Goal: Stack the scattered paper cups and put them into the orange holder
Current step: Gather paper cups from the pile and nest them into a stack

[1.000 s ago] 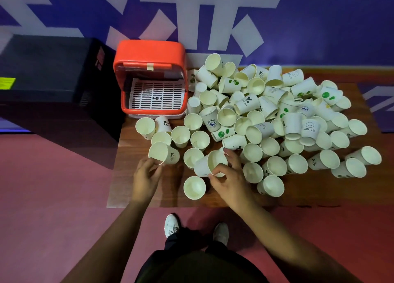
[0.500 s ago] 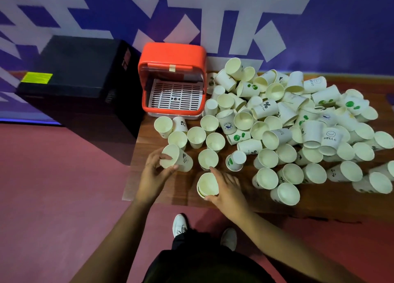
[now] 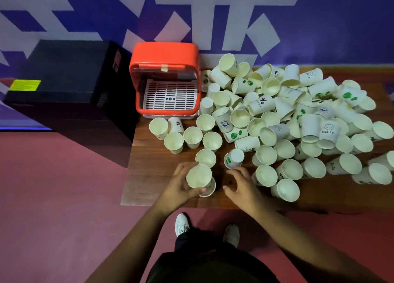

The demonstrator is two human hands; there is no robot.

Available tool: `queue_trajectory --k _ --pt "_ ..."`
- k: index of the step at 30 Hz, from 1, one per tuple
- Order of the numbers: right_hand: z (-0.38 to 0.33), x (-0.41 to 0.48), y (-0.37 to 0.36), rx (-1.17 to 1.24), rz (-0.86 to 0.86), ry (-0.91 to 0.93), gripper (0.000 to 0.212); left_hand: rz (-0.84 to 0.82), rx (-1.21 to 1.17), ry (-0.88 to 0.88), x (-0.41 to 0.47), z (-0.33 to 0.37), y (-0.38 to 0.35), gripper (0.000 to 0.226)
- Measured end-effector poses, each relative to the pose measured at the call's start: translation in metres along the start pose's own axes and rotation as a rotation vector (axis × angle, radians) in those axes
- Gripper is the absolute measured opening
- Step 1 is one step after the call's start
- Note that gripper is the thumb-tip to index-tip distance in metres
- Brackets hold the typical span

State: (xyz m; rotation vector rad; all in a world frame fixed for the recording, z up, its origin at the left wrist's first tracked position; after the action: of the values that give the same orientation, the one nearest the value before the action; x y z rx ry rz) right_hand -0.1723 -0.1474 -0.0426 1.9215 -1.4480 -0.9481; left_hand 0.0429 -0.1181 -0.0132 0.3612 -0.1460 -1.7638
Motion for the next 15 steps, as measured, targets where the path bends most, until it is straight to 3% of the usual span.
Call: queue_trajectory --k 4,8,15 --pt "0.018 0.019 0.027 -0.018 0.086 -0.149 0.044 -0.099 0.114 -0.005 0.01 -0.004 -0.022 0.072" --pt "0.02 0.04 0.033 -0.053 0.105 -0.257 0.056 -0.125 0.268 -0.025 0.019 -0.014 -0.03 0.074" --pt "0.018 0.072 0.015 -0.198 0.066 -0.248 0.058 -0.097 0.361 0.004 0.03 -0.036 -0.034 0.09"
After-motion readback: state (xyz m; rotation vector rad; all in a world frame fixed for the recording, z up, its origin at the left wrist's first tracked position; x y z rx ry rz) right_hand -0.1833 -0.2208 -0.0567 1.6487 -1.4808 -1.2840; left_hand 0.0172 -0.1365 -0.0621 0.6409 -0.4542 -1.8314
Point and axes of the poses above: each hand's wrist, its own x-axis towards the middle knuckle, its own y-axis out of the back of the hand, z = x × y, the point moved 8 cm from there along x, towards the middle knuckle, and after that the axes turned 5 degrees about -y, right-handed, at the moved point
